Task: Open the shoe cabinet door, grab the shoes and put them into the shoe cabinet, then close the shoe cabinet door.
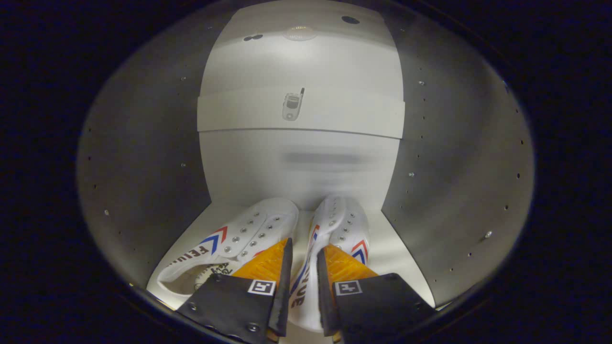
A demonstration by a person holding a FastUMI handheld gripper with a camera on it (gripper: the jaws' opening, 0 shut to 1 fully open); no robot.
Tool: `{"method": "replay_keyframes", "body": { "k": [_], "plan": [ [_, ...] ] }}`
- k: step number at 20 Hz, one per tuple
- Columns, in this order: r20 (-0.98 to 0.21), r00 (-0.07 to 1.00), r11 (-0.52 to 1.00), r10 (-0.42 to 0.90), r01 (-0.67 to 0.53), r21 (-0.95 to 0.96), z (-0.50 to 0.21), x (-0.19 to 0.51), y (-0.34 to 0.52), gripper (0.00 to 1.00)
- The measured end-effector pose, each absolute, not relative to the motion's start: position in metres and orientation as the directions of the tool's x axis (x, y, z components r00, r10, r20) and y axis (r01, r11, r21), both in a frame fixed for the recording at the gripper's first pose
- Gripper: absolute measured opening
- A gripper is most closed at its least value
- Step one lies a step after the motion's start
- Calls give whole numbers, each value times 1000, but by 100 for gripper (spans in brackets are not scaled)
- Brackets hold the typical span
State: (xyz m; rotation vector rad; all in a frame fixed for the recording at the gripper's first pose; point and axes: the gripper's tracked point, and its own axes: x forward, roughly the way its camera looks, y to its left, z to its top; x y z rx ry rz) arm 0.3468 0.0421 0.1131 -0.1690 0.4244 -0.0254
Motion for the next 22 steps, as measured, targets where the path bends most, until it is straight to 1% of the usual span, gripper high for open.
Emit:
{"method": "replay_keyframes", "body": {
  "k": [1, 4, 16, 22],
  "plan": [
    [-406, 911, 987, -64, -2, -160, 114, 344, 43, 31],
    [-402, 912, 989, -79, 22, -143, 118, 337, 42, 31],
    [-328, 942, 992, -69, 29, -127, 149, 282, 66, 32],
    [-228, 973, 994, -41, 16, -112, 185, 237, 92, 32]
  ]
}}
